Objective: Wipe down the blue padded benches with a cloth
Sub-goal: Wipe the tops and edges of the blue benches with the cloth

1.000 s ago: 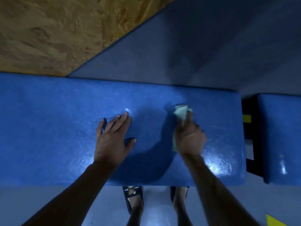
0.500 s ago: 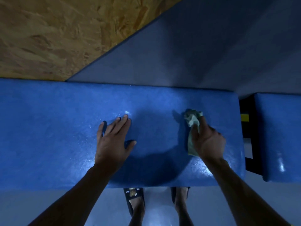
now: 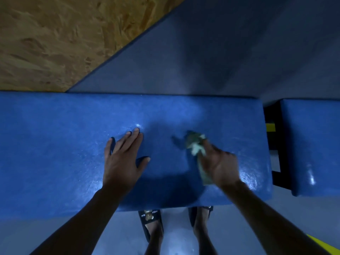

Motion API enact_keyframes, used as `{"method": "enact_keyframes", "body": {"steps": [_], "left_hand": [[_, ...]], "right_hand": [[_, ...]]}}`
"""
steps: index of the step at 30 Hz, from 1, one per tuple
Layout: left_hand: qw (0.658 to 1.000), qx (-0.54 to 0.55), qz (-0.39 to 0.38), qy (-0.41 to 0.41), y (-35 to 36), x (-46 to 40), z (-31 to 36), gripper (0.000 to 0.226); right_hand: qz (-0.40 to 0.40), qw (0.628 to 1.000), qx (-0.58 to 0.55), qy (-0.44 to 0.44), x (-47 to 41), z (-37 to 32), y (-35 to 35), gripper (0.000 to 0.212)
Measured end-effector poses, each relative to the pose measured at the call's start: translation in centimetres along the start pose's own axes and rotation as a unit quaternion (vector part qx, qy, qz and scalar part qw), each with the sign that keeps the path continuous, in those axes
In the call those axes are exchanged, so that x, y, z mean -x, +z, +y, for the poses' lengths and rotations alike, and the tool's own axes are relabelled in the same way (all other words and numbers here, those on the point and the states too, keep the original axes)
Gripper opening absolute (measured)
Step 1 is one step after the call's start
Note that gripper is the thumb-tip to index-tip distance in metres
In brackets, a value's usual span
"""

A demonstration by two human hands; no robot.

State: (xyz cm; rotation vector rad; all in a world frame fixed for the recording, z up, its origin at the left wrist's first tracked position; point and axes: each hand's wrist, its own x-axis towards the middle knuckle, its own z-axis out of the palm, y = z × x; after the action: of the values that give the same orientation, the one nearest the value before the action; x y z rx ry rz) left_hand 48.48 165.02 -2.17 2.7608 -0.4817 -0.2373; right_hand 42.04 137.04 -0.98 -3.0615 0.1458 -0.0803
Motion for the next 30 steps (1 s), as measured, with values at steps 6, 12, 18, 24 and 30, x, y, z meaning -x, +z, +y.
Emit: {"method": "enact_keyframes", "body": {"steps": [6,12,18,24,30], "left_hand": [[1.000,-0.012,-0.013,-0.007,-0.2,0.0,0.3,0.066],[0.999,-0.026,-0.040,-0.006,-0.1,0.0,0.2,0.071],[0.999,-0.020,-0.035,-0.013,0.1,0.1,0.2,0.071],[0.999,-0.031,-0.023,-0.009,0.1,0.3,0.5,0.072],[0.999,-0.046,-0.023,-0.007,-0.1,1.1,1.8,0.064]], "right_hand": [[0.008,0.975,-0.020,0.221,1.3,-1.6,0.4,0.034],[-0.045,0.992,-0.119,0.016,3.1,-11.7,0.4,0.024],[-0.007,0.999,-0.027,0.026,2.7,0.6,-0.2,0.040],[-0.019,0.960,-0.010,0.279,4.2,4.3,-0.4,0.038],[-0.038,0.992,-0.121,0.028,6.3,-6.5,0.2,0.027]]}}
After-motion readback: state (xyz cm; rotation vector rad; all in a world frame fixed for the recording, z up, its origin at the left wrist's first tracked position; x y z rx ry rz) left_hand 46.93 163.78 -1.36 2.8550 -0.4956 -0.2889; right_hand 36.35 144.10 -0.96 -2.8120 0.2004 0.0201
